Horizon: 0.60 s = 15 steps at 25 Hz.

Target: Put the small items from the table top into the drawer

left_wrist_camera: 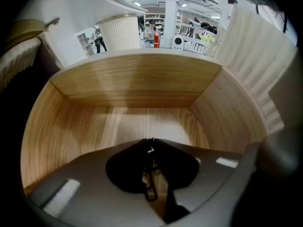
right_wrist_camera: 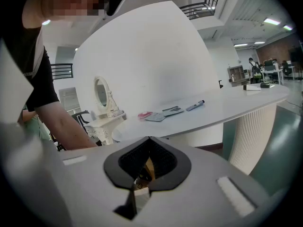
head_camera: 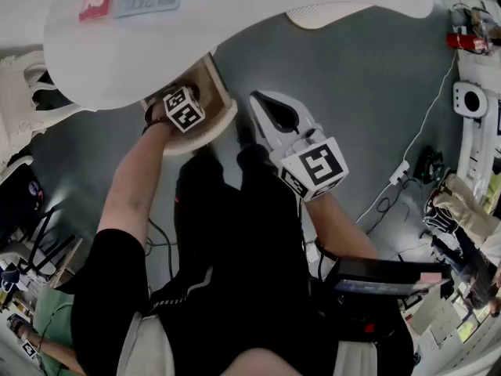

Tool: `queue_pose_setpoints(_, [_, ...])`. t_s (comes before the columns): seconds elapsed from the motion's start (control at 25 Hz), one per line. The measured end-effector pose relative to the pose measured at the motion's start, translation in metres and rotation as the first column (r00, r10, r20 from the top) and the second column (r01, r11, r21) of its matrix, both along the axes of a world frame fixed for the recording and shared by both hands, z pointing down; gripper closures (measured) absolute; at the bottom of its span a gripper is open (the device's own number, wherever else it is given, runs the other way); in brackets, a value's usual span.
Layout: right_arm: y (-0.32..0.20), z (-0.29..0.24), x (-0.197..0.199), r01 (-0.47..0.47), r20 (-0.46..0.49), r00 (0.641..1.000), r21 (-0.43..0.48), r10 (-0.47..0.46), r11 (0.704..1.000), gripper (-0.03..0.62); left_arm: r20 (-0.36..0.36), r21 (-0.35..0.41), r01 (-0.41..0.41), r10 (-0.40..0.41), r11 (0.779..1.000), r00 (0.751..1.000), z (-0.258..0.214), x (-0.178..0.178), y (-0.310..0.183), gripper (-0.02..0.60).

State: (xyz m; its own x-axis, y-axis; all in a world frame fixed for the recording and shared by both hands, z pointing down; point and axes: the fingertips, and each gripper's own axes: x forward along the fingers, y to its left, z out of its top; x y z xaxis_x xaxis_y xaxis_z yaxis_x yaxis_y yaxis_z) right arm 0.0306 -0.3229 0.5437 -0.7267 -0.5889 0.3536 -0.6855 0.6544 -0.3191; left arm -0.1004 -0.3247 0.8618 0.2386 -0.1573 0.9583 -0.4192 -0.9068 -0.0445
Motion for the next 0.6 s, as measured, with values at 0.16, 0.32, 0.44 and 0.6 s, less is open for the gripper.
queue_pose_setpoints(0.16, [-0.001,0.001,0.001,0.005,-0.001,1.000,-0.002,-0.005,1.000,0.591,-0.007,-0.008,0.007,-0.007,1.000,1.000,0.000,-0.001,-0.002,0.534])
queue_pose_setpoints(0.32, [0.000,0.000,0.001,0.013,0.001,1.000,-0.002,-0.013,1.000,0.591,-0.018,-0.022,-0.014,0.013,1.000,1.000,-0.004,0.003,0.003,0.428])
queue_pose_setpoints(0.44, [0.002,-0.004,-0.001,0.028,0.001,1.000,-0.003,-0.028,1.000,0.591,-0.025,-0.011,-0.025,0.025,1.000,0.999,-0.014,0.006,0.005,0.416])
queue_pose_setpoints(0.6, [0.002,-0.014,-0.003,0.042,0.010,0.999,0.000,-0.042,0.999,0.591,-0.044,0.016,-0.032,0.032,0.999,0.999,-0.035,0.009,0.004,0.407])
